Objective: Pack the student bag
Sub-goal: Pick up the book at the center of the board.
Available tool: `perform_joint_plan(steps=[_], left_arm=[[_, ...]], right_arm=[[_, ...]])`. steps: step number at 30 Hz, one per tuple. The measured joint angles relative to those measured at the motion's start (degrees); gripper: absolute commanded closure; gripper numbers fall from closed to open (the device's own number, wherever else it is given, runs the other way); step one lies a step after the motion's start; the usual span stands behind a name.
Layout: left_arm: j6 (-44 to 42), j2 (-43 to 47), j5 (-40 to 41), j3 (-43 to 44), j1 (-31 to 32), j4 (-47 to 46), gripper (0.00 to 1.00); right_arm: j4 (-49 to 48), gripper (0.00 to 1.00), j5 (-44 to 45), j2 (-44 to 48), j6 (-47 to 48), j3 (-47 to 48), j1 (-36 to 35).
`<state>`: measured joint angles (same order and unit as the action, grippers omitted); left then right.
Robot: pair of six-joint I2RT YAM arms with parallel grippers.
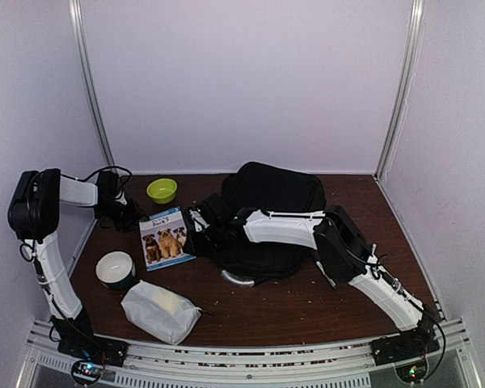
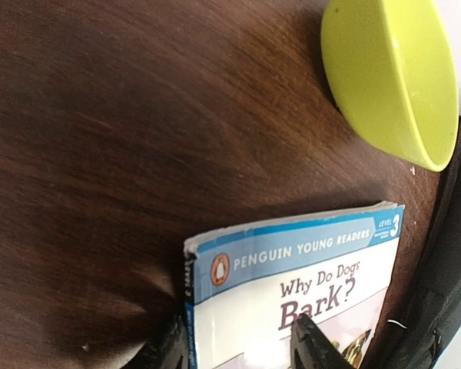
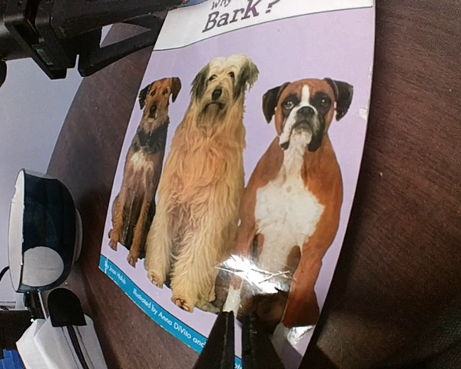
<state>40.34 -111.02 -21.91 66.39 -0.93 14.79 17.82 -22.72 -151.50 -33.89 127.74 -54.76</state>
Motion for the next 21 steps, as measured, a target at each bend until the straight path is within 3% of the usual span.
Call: perform_joint_plan(steps=[17,21], left_arm=[[0.0,0.9,-5.6,-3.2,4.4,-4.1,1.0],[0.0,3.1,-6.2,-3.6,4.9,-4.0,1.0]], right_arm=[[-1.0,0.93,-1.6,-0.8,-1.3,0.8,0.5],[-1.0,0.93,-1.8,-0.9,-1.3,0.8,0.6]])
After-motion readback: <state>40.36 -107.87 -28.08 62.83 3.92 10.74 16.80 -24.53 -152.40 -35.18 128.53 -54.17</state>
